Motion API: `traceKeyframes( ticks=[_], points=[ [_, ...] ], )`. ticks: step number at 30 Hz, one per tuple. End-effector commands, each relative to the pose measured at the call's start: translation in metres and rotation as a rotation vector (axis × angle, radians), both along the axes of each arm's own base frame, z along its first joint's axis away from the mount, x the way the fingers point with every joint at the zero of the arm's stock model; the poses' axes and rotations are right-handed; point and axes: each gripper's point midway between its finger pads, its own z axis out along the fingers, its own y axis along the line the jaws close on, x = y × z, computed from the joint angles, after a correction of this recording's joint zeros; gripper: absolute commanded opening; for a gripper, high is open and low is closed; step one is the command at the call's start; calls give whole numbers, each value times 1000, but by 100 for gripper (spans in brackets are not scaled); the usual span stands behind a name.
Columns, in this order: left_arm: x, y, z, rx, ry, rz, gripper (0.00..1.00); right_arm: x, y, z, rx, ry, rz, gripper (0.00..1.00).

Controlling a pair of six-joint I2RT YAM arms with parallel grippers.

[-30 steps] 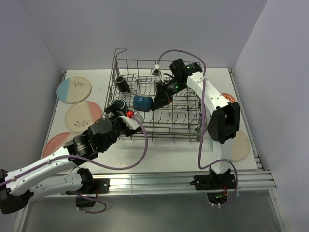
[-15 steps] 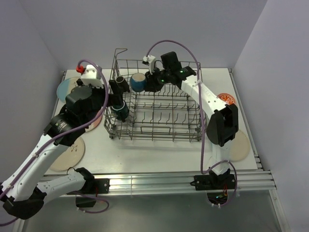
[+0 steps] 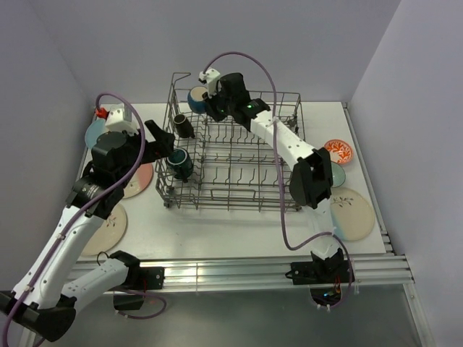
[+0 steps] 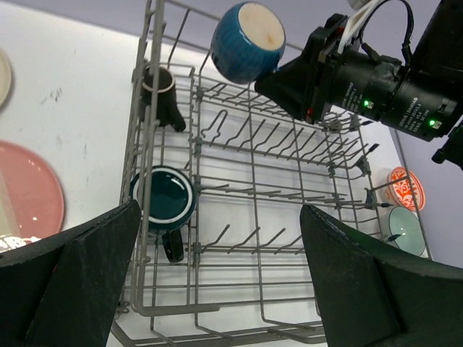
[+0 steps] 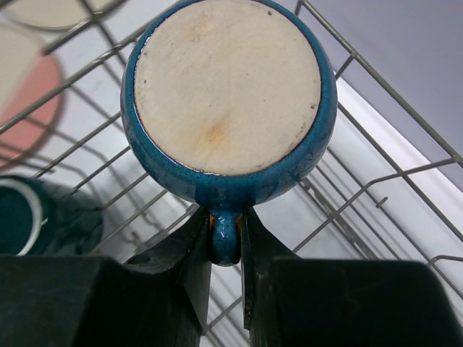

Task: Load the mixed dishes into the dish rack
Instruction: Place the cup upside down on the dish rack

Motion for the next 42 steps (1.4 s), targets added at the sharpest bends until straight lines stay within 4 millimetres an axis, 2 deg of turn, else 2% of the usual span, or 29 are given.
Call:
traceKeyframes(
  ticks=[1, 4, 7, 8, 9, 17, 19, 26, 33, 42],
  points=[
    [6, -3, 9, -84, -37, -15, 99, 29, 18, 52, 87, -176, -81, 0],
    [10, 3, 0, -69, -15, 2, 99, 22, 28, 48, 84, -162, -7, 0],
    [11, 14, -5, -61, -14, 41, 99, -7, 36, 42, 87, -157, 133, 0],
    [11, 16, -6, -63, -18, 44, 99, -13, 36, 29, 70, -150, 156, 0],
    [12, 22, -8, -65, -16, 59, 99, -20, 40, 32, 71, -150, 182, 0],
    [20, 24, -18, -83, 12, 44, 99, -48, 57, -10, 26, -7, 329, 0],
    [19, 24, -20, -88, 15, 38, 99, -51, 62, -14, 24, 4, 322, 0],
    [16, 21, -31, -115, 37, 23, 99, -43, 71, -27, 19, 32, 189, 0],
    [11, 23, -34, -121, 38, 27, 99, -45, 76, -45, 1, 56, 142, 0],
    [9, 24, -37, -120, 43, 29, 99, -33, 85, -61, 32, 99, 26, 0]
  ],
)
